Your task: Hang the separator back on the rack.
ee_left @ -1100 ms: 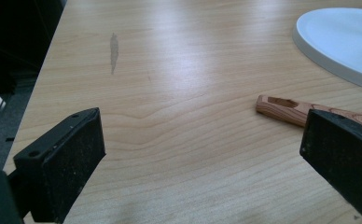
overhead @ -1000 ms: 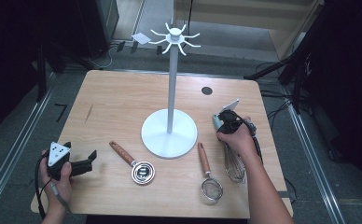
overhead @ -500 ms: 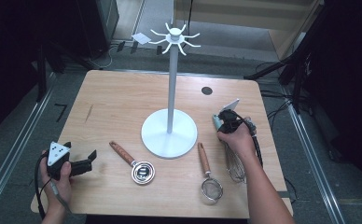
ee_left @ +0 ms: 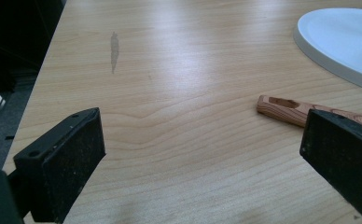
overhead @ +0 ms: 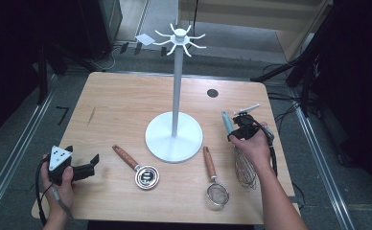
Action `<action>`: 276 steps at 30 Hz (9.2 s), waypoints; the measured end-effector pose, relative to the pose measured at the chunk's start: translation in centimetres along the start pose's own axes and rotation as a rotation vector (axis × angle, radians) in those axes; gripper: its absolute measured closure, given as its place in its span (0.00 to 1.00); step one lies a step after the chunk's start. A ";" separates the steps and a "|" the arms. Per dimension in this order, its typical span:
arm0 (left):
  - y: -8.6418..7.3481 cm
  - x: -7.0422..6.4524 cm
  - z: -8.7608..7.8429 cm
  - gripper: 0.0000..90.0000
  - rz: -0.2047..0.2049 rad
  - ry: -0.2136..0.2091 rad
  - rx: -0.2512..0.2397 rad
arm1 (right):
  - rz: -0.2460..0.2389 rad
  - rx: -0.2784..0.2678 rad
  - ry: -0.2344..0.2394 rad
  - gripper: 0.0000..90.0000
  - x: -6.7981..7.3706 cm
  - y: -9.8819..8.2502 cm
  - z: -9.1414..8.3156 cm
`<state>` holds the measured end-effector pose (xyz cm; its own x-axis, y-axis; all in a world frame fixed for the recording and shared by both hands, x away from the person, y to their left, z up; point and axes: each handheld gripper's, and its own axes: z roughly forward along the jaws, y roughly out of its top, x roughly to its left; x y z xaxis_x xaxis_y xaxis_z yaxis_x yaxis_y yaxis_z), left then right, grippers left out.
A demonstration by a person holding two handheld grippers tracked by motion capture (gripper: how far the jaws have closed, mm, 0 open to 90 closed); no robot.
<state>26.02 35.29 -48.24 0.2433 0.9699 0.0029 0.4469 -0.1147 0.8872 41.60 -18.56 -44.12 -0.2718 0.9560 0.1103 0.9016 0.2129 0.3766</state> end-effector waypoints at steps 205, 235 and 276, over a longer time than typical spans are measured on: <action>0.0 -0.1 -0.1 0.00 0.004 0.016 -0.010 | -0.343 -1.009 0.518 0.78 13.1 0.3 -15.4; 0.0 -0.2 -0.1 0.00 0.004 0.013 -0.009 | -0.293 -1.060 0.443 1.00 12.0 1.1 -17.6; 0.0 -0.2 -0.1 0.00 0.005 0.009 -0.007 | -0.349 -1.168 0.516 1.00 15.4 3.0 -22.2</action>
<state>25.87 35.17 -48.21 0.2378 0.9712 0.0110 0.4394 -0.1177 0.8905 32.65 -7.64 -20.85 -0.7592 0.6454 0.0840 0.0112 -0.1160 0.9932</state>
